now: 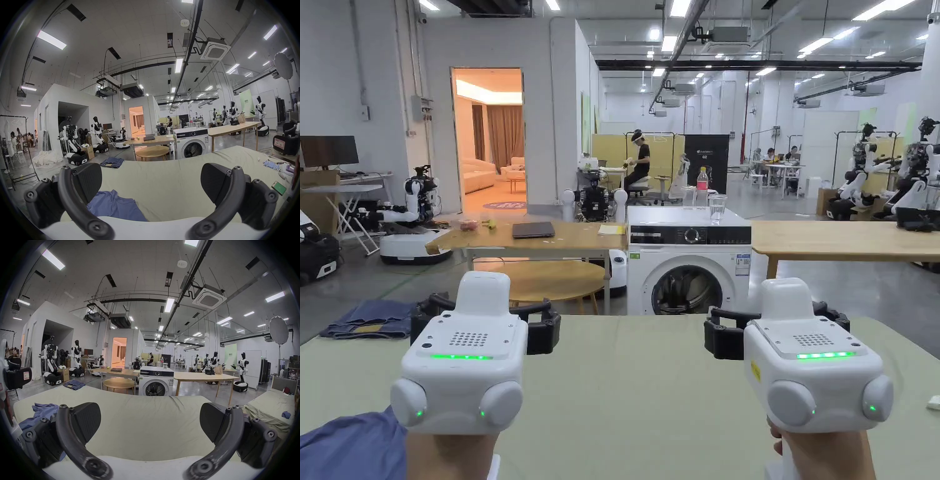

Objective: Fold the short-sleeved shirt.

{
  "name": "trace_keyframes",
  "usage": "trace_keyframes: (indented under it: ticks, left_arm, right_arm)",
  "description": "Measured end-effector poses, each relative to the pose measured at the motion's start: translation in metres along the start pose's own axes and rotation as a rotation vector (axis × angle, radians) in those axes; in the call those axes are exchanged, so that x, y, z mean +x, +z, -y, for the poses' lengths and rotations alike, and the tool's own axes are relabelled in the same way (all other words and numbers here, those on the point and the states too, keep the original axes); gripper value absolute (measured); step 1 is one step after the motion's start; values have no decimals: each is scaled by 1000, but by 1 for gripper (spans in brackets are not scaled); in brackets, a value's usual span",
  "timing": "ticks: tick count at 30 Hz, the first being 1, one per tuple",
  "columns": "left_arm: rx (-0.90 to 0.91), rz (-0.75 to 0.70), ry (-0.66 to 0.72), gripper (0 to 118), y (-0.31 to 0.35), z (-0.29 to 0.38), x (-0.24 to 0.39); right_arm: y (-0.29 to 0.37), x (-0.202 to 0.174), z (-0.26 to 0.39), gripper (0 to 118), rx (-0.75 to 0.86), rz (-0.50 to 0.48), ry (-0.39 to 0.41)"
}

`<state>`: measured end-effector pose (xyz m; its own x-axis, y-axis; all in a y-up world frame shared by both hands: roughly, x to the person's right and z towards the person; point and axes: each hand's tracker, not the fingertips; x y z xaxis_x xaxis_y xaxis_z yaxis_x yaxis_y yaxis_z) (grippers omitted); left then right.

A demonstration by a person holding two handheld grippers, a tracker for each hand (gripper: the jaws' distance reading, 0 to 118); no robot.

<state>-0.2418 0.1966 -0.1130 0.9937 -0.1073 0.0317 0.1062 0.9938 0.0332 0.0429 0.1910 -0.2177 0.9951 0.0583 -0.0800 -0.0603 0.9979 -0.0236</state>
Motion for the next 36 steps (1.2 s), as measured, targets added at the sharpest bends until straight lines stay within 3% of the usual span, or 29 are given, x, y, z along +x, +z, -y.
trace_keyframes:
  ticks: [17,18,20,21,22,23,24,30,36]
  left_arm:
    - [-15,18,3,118,0,2,0]
    - [-17,16,2,116,0,2,0]
    - [-17,24,-1,99,3,4,0]
    - [-4,39,-7,99,5,4,2]
    - [-16,14,-30,51,2,4,5]
    - [-54,-45,-40,0,-2,6,8]
    - [6,-4,0,0,1,7,5]
    - [-38,-31,-24,0,13,8,-19]
    - [-25,-227,-185,0,81,-8,-97]
  right_arm:
    - [2,-3,2,118,-3,2,4]
    - [3,-3,3,102,-3,7,9]
    - [5,-3,4,78,-3,15,20]
    - [6,-5,5,78,17,38,43]
    - [5,-8,6,13,6,90,78]
    - [7,-7,6,1,31,83,35]
    - [6,-4,6,1,25,33,-3]
    - [3,-22,5,1,11,5,17]
    - [-3,-114,12,1,-6,-196,-30]
